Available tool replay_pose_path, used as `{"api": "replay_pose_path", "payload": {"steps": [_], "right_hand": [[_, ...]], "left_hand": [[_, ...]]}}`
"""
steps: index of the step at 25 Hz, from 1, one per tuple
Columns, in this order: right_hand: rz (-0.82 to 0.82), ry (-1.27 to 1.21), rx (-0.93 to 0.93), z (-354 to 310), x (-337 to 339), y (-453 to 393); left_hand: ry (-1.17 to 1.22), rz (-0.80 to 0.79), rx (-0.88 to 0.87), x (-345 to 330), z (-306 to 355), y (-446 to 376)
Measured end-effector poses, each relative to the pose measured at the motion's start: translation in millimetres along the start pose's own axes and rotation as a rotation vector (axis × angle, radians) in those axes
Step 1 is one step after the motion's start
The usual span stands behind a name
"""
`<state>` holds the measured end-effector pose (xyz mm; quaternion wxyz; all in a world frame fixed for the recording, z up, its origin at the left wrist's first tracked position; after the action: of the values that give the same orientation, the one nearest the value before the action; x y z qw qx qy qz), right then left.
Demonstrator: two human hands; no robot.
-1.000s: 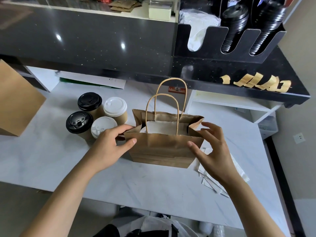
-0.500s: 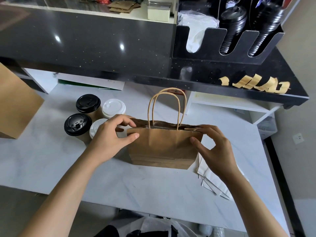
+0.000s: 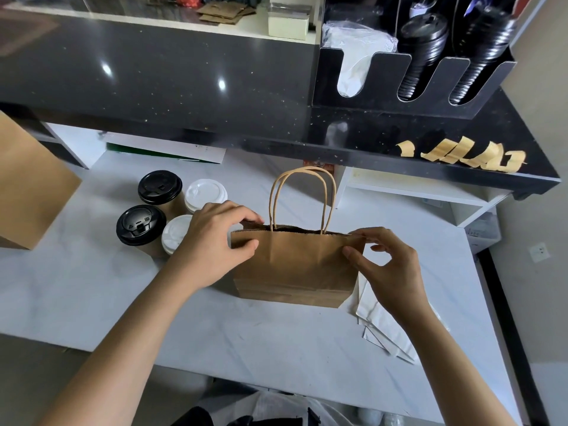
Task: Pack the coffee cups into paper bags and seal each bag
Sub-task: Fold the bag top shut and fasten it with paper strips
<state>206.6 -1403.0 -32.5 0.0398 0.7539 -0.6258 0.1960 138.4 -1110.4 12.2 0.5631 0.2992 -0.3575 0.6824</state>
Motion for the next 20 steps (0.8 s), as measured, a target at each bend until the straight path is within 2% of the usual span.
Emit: {"api": "replay_pose_path", "payload": {"steps": [4, 6, 8, 10, 13, 16, 20], "right_hand": [[-0.024, -0.025, -0.015, -1, 2, -1], [-0.030, -0.039, -0.021, -1, 3, -1], [-0.036, -0.046, -0.023, -1, 3, -1], [-0.037, -0.046, -0.017, -1, 2, -2], [-0.050, -0.050, -0.016, -1, 3, -4], [-0.058, -0.044, -0.023, -1, 4, -4], [-0.057, -0.050, -0.031, -1, 4, -4]], "left_hand": [[-0.022, 0.033, -0.013, -2, 11, 0], [-0.055, 0.149, -0.044, -2, 19, 5], [-0.124, 0.317, -0.159, -1, 31, 9], [-0.165, 0.391, -0.310, -4, 50, 13], [-0.154, 0.243, -0.396, -19, 74, 11], [-0.112, 0.078, -0.311, -35, 87, 6], [-0.111, 0.066, -0.270, -48, 91, -2]]}}
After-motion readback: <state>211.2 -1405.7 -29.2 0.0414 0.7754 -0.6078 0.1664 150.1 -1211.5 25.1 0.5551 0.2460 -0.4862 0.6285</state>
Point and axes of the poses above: each hand's wrist, its own y-axis away from the middle knuckle, its own x-axis out of the back of the hand, z = x × y, the point moved 1 cm from there along -y, towards the middle knuckle, and after that the axes turned 5 degrees about -y, right-handed, at the moved point
